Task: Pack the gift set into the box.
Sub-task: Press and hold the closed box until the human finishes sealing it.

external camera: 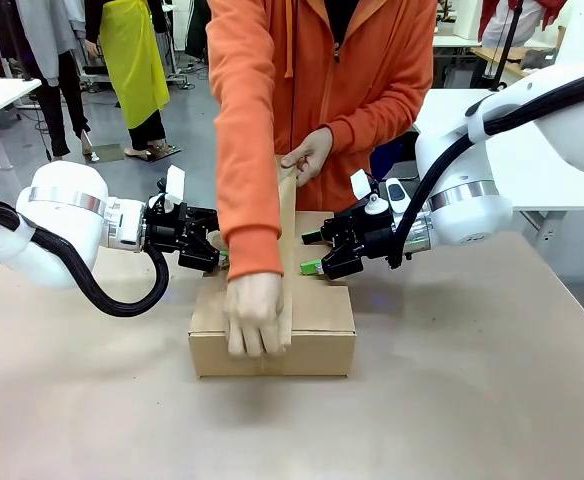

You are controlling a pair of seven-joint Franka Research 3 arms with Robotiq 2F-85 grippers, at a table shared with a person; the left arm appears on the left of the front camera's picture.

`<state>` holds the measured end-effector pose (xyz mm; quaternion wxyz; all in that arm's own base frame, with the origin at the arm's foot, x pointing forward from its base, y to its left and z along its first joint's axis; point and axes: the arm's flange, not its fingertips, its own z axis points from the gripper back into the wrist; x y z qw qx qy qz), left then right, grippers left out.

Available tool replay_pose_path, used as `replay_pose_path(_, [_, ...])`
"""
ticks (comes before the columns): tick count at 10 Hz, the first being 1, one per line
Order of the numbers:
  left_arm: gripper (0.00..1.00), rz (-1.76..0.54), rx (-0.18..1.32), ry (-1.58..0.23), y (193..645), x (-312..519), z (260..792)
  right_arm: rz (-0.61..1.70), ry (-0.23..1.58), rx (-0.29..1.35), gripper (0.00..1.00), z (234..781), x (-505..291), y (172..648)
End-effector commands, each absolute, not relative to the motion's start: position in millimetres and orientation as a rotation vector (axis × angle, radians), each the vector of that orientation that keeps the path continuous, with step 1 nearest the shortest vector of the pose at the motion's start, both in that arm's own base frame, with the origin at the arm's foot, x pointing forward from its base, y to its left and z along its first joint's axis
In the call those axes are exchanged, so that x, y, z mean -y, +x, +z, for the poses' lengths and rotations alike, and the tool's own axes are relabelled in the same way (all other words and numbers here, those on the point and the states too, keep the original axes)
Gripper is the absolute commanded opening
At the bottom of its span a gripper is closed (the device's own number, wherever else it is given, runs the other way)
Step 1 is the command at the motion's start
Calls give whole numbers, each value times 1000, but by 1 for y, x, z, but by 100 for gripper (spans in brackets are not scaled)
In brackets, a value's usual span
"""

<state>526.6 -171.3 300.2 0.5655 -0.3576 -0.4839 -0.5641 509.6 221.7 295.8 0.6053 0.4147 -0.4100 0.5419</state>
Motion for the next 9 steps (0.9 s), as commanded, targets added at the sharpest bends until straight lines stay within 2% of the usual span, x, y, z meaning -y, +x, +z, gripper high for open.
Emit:
replay_pose_path(1, [100,-1323,1144,-839,525,170,296,1253,961,944,100,293,-221,509])
replay_pose_path(9, [100,-1323,1144,-839,525,170,296,1253,961,944,100,293,-221,509])
